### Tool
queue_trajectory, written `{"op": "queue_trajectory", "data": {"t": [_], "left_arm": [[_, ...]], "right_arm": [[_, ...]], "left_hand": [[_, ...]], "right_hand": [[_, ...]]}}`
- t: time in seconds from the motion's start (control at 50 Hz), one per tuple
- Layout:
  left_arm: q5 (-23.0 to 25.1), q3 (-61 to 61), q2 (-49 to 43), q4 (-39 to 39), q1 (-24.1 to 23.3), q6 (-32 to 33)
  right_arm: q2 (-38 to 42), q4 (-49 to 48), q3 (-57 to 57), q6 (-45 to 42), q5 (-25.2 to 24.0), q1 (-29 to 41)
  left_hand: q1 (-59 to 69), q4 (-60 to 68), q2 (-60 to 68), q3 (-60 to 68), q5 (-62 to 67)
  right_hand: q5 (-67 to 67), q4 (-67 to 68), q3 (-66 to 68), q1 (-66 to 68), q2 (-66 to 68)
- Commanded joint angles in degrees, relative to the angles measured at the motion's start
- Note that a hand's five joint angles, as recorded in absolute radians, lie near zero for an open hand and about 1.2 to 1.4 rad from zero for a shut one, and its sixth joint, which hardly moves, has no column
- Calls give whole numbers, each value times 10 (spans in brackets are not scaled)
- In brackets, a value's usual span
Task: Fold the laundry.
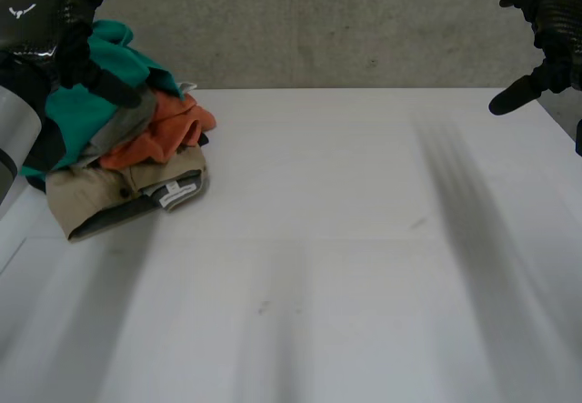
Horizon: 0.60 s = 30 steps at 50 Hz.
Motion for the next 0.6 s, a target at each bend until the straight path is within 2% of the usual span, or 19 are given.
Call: {"op": "queue_trajectory", "data": {"t": [0.02, 0.12, 0.18, 0.34, 0.44, 0.48, 0.56, 0.58, 0.6], "left_arm": [[0, 71, -68, 6, 31, 10], [4, 159, -164, 8, 103, 66], [5, 223, -233, 12, 125, 107], [8, 366, -419, 64, 167, 235], [15, 407, -499, 104, 184, 285], [22, 419, -516, 106, 184, 288], [45, 437, -528, 108, 182, 289], [45, 440, -527, 112, 179, 288], [44, 441, -527, 112, 178, 287]], "right_arm": [[0, 1, 1, -2, -3, 0], [0, 1, 2, -4, -4, 0], [0, 1, 3, -5, -5, 1], [2, 1, 8, -6, -6, 1], [6, 1, 9, -6, -7, 1], [8, 1, 10, -6, -6, 1], [8, 1, 11, -7, -7, 1], [8, 1, 11, -7, -8, 1], [8, 1, 11, -7, -8, 1]], "left_hand": [[-59, -60, -60, -58, -58], [-59, -60, -60, -58, -58], [-59, -60, -60, -58, -58], [-59, -60, -60, -58, -58], [-17, -18, -17, -16, -15], [57, 56, 56, 58, 58], [440, 439, 439, 441, 441], [595, 595, 595, 597, 597], [640, 639, 640, 641, 642]], "right_hand": [[-56, -61, -61, -53, -55], [-56, -61, -61, -53, -55], [-56, -61, -61, -53, -55], [-56, -61, -61, -53, -55], [-56, -61, -61, -53, -55], [-56, -61, -61, -53, -55], [-56, -61, -61, -53, -55], [-56, -61, -61, -53, -55], [-56, -61, -61, -53, -55]]}}
